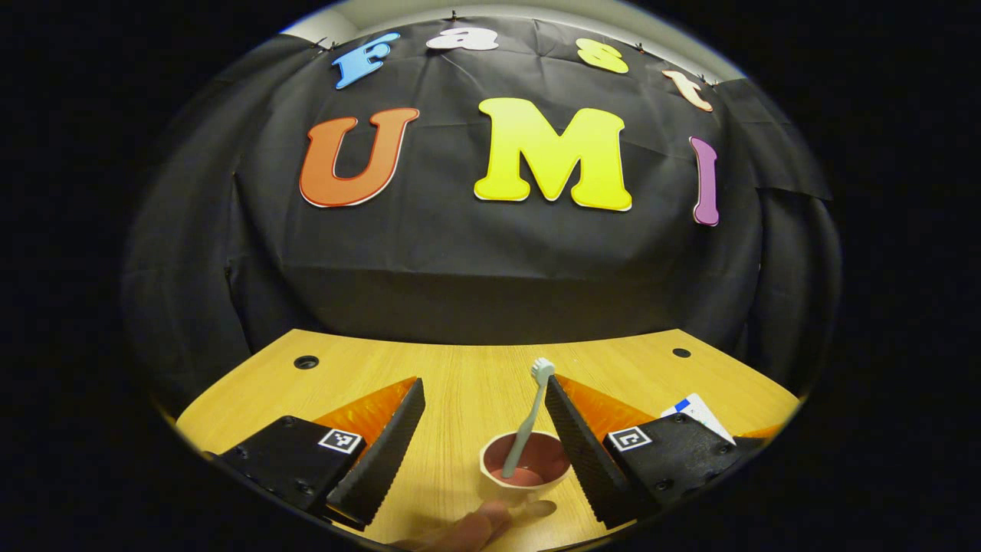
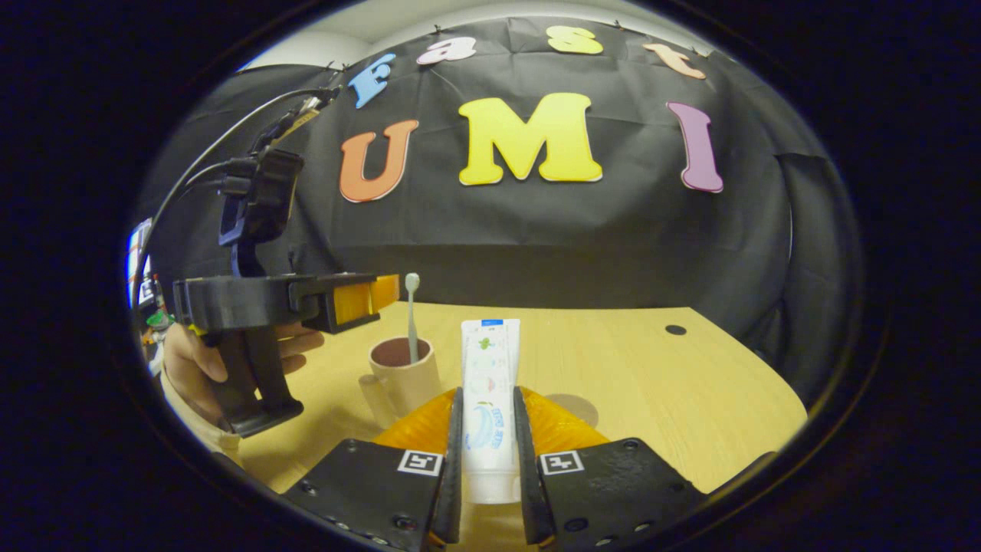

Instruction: Put the toothbrush and toothpaste on the desktop into the cup, then pick up the cup and place it on the coaster on the desktop.

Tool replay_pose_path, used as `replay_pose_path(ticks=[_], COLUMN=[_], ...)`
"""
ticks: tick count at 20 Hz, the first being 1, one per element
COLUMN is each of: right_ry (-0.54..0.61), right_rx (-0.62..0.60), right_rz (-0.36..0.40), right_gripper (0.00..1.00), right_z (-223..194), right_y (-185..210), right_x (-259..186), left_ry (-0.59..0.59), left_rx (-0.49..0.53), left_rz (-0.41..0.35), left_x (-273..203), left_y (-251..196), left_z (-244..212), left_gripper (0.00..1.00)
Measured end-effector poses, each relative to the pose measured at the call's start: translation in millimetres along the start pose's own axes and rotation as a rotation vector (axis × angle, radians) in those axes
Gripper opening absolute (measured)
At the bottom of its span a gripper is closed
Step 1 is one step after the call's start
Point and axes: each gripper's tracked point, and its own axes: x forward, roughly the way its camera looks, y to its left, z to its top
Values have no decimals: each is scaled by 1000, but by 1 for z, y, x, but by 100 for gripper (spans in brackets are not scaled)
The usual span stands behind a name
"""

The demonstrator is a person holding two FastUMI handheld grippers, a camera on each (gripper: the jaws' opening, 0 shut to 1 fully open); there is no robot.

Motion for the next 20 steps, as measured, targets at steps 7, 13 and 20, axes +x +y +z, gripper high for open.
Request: replay_pose_path(ticks=[7,13,20], right_ry=[-68,-127,-100], right_rx=[51,99,81], right_rz=[39,46,47], right_gripper=[31,32,34], right_z=[50,83,66], right_y=[39,73,81], right_x=[36,80,108], left_ry=[-68,-88,-117], left_rx=[36,2,-2], left_rz=[70,46,70], left_x=[-19,-26,-28], left_y=[32,47,61], left_z=[20,21,28], left_gripper=[100,100,96])
